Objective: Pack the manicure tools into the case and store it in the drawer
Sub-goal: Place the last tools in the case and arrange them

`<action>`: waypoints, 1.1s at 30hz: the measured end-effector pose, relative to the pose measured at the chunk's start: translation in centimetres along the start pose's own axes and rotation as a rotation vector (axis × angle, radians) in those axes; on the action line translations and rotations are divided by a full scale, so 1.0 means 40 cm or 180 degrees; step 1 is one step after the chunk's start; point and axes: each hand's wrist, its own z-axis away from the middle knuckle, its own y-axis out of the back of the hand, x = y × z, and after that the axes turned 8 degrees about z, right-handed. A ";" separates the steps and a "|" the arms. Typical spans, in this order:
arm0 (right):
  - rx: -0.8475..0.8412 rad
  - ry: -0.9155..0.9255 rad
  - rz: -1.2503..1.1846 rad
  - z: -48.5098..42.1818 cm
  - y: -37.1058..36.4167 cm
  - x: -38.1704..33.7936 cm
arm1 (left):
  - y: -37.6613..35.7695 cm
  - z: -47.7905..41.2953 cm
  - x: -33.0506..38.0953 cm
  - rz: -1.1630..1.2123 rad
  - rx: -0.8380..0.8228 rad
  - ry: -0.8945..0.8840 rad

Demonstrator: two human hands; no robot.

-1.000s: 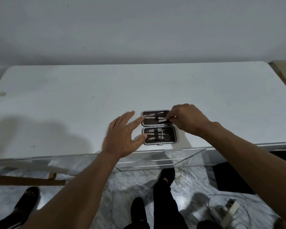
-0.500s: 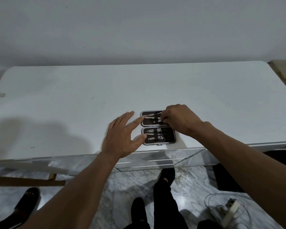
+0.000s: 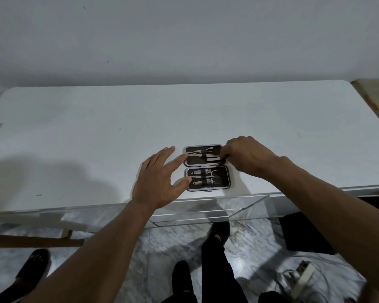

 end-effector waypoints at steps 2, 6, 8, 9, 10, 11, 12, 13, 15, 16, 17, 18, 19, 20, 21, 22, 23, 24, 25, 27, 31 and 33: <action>-0.0004 -0.0025 -0.0027 0.003 -0.003 0.007 | 0.000 0.000 -0.001 -0.0012 -0.0014 0.0006; 0.0016 0.0100 0.0116 0.004 -0.007 0.002 | 0.000 -0.001 -0.001 -0.0018 -0.0015 0.0002; -0.0020 0.0240 0.0285 0.005 -0.005 -0.005 | -0.001 -0.001 -0.001 -0.0026 -0.0015 0.0007; -0.0046 0.0299 0.0336 0.006 -0.003 -0.007 | -0.001 -0.001 -0.001 -0.0028 -0.0015 0.0011; -0.0068 0.0337 0.0359 0.008 0.000 -0.007 | -0.002 -0.001 -0.002 -0.0029 -0.0014 0.0014; -0.0086 0.0354 0.0355 0.010 0.002 -0.007 | -0.002 -0.001 -0.003 -0.0028 -0.0011 0.0015; -0.0088 0.0366 0.0323 0.012 0.004 -0.006 | -0.002 0.000 -0.003 -0.0026 -0.0006 0.0014; -0.0073 0.0381 0.0275 0.014 0.003 -0.005 | -0.002 -0.001 -0.003 -0.0022 -0.0004 0.0012; -0.0062 0.0423 0.0207 0.016 0.000 0.000 | -0.003 -0.002 -0.002 -0.0014 -0.0004 0.0011; -0.0078 0.0447 0.0213 0.017 -0.002 0.002 | -0.002 -0.001 -0.002 -0.0017 -0.0003 0.0014; -0.0105 0.0466 0.0253 0.016 -0.004 0.003 | -0.002 -0.001 -0.002 -0.0020 -0.0004 0.0016; -0.0131 0.0488 0.0317 0.014 -0.004 0.003 | -0.002 -0.001 -0.002 -0.0018 -0.0005 0.0016; -0.0157 0.0518 0.0399 0.012 -0.003 0.001 | -0.002 0.000 -0.002 -0.0011 -0.0004 0.0017; -0.0171 0.0558 0.0484 0.011 -0.001 -0.002 | -0.002 0.000 -0.003 -0.0006 -0.0003 0.0018; -0.0185 0.0599 0.0562 0.008 0.002 -0.006 | -0.002 0.000 -0.003 -0.0004 -0.0006 0.0018; -0.0204 0.0630 0.0610 0.005 0.006 -0.009 | -0.002 0.000 -0.003 -0.0001 -0.0012 0.0018; -0.0223 0.0643 0.0624 0.002 0.010 -0.011 | -0.001 -0.001 -0.003 0.0001 -0.0017 0.0019; -0.0239 0.0633 0.0605 -0.001 0.013 -0.011 | -0.001 -0.002 -0.002 0.0002 -0.0025 0.0021; -0.0246 0.0601 0.0557 -0.004 0.016 -0.011 | -0.001 -0.002 -0.002 0.0002 -0.0033 0.0024; -0.0251 0.0482 0.0374 -0.005 0.015 -0.006 | -0.001 -0.001 -0.003 0.0006 -0.0030 0.0026; -0.0131 0.0282 0.0022 -0.001 -0.008 0.012 | 0.001 0.000 -0.001 0.0012 -0.0012 0.0014; -0.0073 0.0200 -0.0062 0.000 -0.013 0.019 | -0.001 -0.001 -0.001 0.0012 -0.0003 0.0000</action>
